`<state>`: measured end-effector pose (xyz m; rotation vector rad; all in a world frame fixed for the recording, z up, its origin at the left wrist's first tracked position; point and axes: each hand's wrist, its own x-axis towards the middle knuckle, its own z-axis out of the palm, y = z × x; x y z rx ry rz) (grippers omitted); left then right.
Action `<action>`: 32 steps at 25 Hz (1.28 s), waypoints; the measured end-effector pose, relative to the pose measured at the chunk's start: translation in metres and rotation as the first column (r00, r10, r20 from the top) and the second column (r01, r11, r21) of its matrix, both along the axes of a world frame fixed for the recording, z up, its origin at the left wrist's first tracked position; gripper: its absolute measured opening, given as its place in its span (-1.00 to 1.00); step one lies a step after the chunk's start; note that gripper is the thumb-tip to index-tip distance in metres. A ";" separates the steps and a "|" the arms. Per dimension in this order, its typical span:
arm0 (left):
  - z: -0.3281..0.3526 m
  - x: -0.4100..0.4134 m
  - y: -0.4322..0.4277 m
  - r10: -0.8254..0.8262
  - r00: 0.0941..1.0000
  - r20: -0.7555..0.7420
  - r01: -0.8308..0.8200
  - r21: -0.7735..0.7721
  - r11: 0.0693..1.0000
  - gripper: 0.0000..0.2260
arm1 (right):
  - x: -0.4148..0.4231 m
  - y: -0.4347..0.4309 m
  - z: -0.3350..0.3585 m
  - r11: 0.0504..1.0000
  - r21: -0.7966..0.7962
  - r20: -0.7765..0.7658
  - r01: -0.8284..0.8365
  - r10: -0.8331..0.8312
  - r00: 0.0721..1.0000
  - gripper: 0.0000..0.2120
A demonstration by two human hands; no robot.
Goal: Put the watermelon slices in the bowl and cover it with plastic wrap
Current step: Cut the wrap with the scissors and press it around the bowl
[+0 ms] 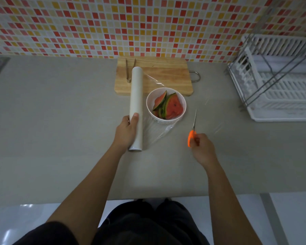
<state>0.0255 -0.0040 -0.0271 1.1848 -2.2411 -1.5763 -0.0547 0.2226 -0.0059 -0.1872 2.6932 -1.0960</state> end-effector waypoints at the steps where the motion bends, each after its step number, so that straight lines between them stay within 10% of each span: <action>1: 0.000 0.000 0.000 -0.003 1.000 0.003 0.003 -0.005 1.000 -0.65 | 0.011 -0.006 0.008 0.984 -0.176 0.050 -0.015 0.024 0.998 -0.70; 5: 0.003 0.001 0.001 -0.008 1.000 0.014 0.008 -0.052 0.999 -0.63 | 0.056 -0.034 0.018 0.834 -0.551 0.316 0.028 0.177 0.932 -0.84; 12: 0.003 0.002 -0.001 -0.009 1.000 0.000 0.009 -0.010 1.000 -0.57 | 0.097 -0.028 0.017 0.917 -0.399 0.552 -0.021 0.258 0.793 -0.77; 32: 0.006 0.000 -0.007 -0.016 1.000 -0.016 0.017 0.091 0.996 -0.58 | 0.095 -0.055 0.007 0.931 -0.346 0.576 -0.113 0.306 0.759 -0.69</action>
